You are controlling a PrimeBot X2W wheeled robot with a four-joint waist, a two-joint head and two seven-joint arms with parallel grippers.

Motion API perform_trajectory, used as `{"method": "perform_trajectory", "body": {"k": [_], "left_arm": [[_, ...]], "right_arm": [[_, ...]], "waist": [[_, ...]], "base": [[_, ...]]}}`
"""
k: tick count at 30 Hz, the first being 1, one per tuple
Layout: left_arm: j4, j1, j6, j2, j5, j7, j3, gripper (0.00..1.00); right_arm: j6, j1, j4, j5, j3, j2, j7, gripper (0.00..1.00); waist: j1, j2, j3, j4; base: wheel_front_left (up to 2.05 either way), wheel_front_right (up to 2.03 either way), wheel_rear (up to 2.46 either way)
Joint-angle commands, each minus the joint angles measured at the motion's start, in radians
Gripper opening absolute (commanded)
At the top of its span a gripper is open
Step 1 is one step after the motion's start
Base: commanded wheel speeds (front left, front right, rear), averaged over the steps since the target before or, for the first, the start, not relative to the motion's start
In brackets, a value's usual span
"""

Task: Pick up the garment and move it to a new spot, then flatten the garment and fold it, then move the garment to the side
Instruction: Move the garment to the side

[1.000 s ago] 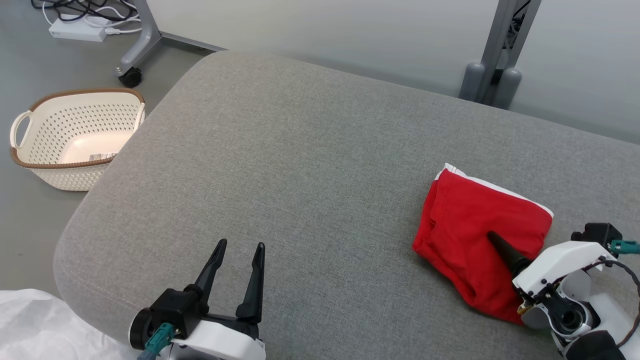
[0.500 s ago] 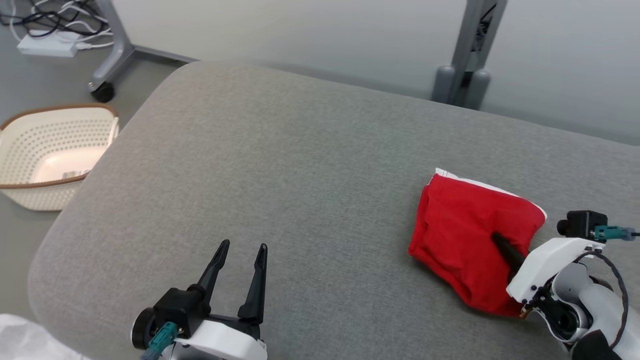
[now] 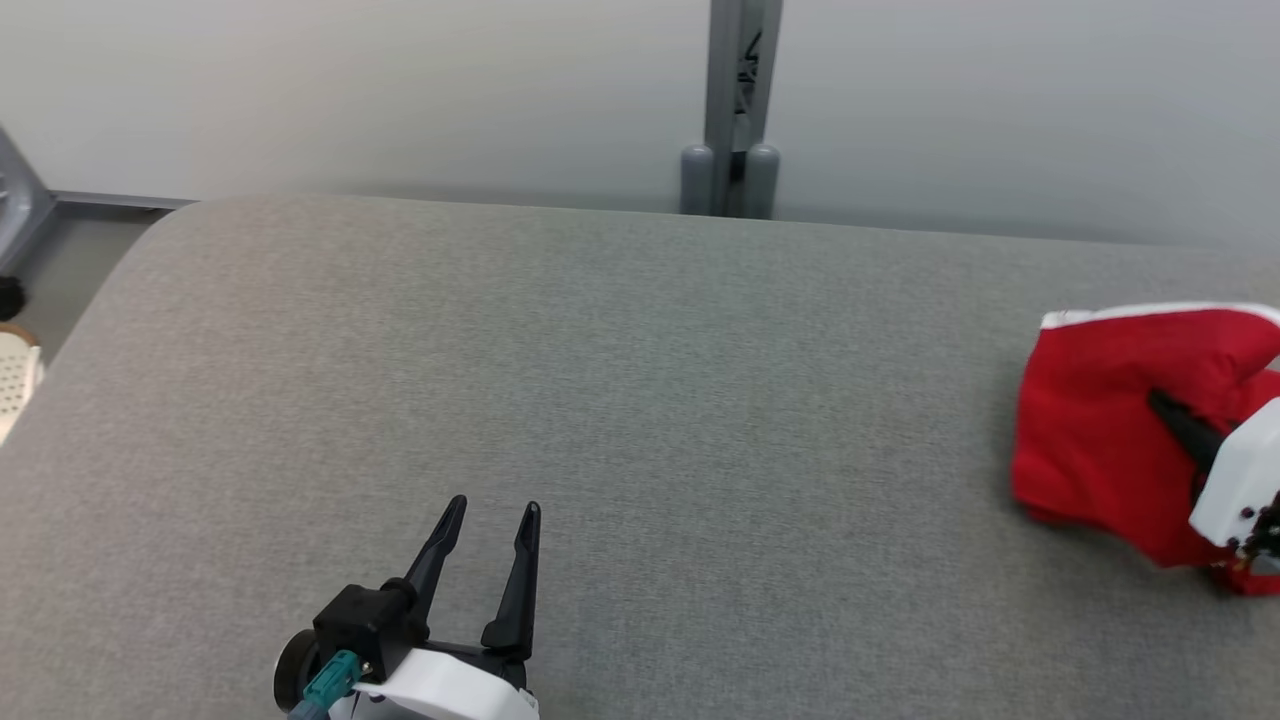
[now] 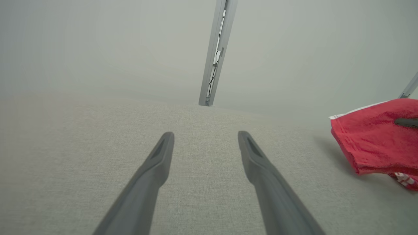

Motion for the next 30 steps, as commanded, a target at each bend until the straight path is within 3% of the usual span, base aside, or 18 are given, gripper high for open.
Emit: {"method": "perform_trajectory", "body": {"k": [1,8,13,15,21,30], "left_arm": [[0.008,-0.02,0.006,0.005,-0.001,-0.003,0.004,1.0],[0.024,-0.05,-0.008,0.005,0.034,-0.003,0.008,1.0],[0.029,-0.1,-0.019,0.004,0.067,-0.003,0.018,1.0],[0.03,-0.113,-0.02,0.004,0.079,-0.003,0.024,1.0],[0.028,-0.154,-0.028,0.004,0.103,-0.003,0.039,1.0],[0.015,-0.196,-0.029,0.004,0.116,-0.003,0.037,1.0]], "right_arm": [[0.001,-0.023,-0.011,0.0,-0.005,-0.03,0.003,0.0],[0.001,-0.086,0.032,-0.039,-0.007,-0.094,0.003,0.0],[0.0,-0.186,0.121,-0.163,0.029,-0.133,-0.03,0.0],[0.0,-0.235,0.159,-0.269,0.069,-0.158,-0.054,0.0],[0.0,-0.355,0.308,-0.493,0.142,-0.146,-0.08,0.0],[0.0,-0.463,0.508,-0.618,0.158,-0.095,-0.084,0.0]], "waist": [[0.0,0.0,0.015,-0.04],[0.0,0.0,0.074,-0.088],[0.0,0.0,0.174,-0.108],[0.0,0.0,0.207,-0.114],[0.0,0.0,0.292,-0.115],[0.0,0.0,0.38,-0.102]], "base": [[0.0,0.0,0.0],[0.0,0.0,0.0],[0.0,0.0,0.0],[0.0,0.0,0.0],[0.0,0.0,0.0],[0.0,0.0,0.0]]}}
